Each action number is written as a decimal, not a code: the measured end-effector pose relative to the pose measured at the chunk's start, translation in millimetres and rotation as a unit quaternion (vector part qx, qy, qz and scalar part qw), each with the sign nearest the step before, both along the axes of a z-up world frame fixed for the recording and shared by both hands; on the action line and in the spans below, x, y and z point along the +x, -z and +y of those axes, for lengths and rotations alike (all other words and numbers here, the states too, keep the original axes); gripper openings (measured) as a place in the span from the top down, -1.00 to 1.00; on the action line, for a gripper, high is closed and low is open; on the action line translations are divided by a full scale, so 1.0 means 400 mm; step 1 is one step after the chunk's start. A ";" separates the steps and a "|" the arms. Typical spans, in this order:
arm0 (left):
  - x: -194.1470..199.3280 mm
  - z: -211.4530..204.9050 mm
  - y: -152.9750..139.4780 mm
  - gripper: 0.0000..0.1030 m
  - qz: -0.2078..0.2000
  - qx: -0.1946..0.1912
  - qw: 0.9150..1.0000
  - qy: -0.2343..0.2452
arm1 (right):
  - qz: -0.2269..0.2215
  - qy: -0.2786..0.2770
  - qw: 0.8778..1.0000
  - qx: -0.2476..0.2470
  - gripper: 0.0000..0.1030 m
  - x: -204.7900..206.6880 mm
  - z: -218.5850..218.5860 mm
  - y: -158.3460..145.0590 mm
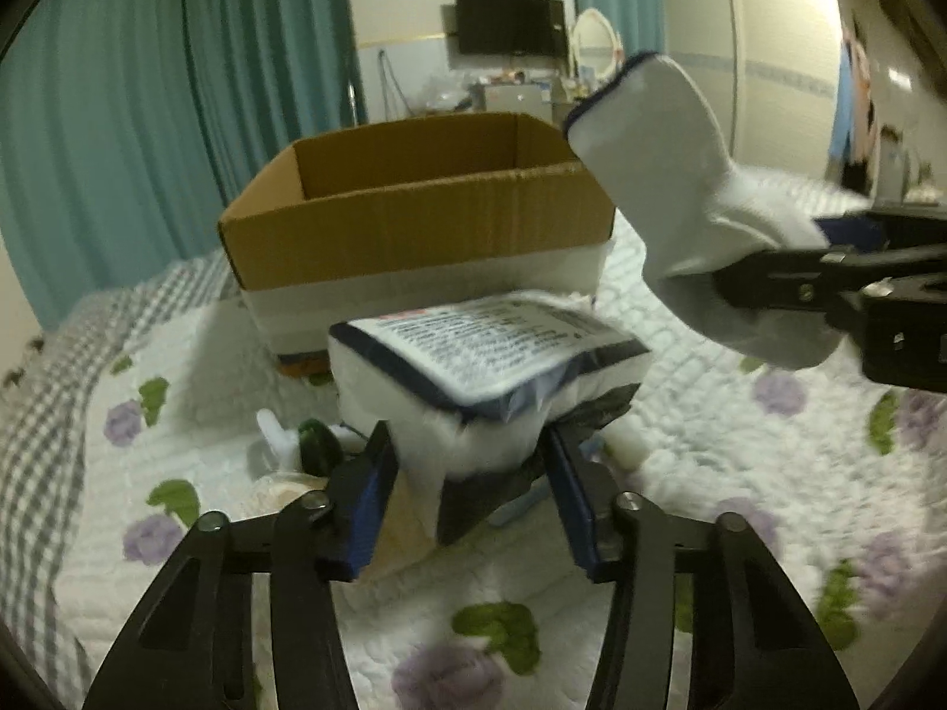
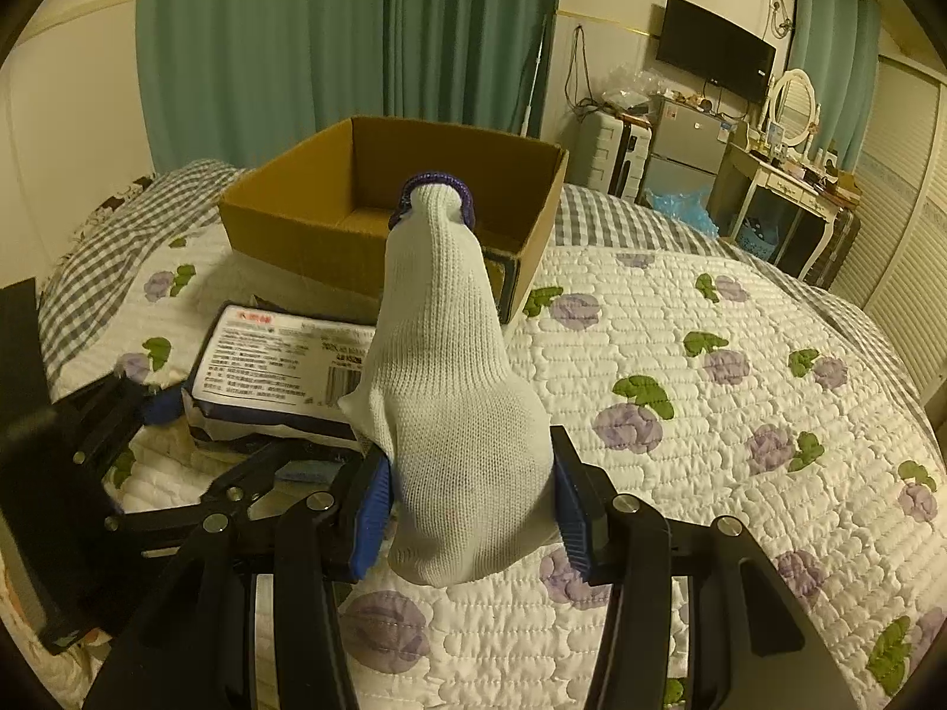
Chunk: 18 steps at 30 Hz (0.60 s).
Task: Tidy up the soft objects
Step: 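Carry the package with the left tool and the sock with the right tool into the box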
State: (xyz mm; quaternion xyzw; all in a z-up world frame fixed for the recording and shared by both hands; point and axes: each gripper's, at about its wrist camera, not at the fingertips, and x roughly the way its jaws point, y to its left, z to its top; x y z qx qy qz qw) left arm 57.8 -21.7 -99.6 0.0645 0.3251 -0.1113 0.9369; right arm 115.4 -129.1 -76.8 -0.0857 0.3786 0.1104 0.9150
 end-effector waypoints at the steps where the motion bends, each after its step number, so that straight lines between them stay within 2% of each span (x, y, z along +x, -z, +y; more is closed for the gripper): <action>1: -0.006 0.007 -0.012 0.10 -0.002 -0.007 1.000 -0.001 | -0.003 -0.001 1.000 0.002 0.07 -0.003 -0.001 -0.008; 4: -0.026 0.016 -0.054 0.17 -0.018 -0.012 1.000 -0.004 | -0.015 -0.004 1.000 0.014 0.07 -0.018 -0.006 -0.038; 8: -0.043 0.030 -0.113 0.32 -0.030 -0.037 0.999 -0.010 | -0.033 -0.008 0.999 0.031 0.07 -0.036 -0.019 -0.076; 12: -0.051 0.018 -0.160 0.42 -0.045 -0.025 0.999 -0.003 | -0.048 -0.010 0.998 0.048 0.07 -0.049 -0.035 -0.111; 18: -0.051 -0.005 -0.206 0.43 -0.048 -0.013 0.999 -0.001 | -0.064 -0.008 0.996 0.069 0.07 -0.061 -0.060 -0.151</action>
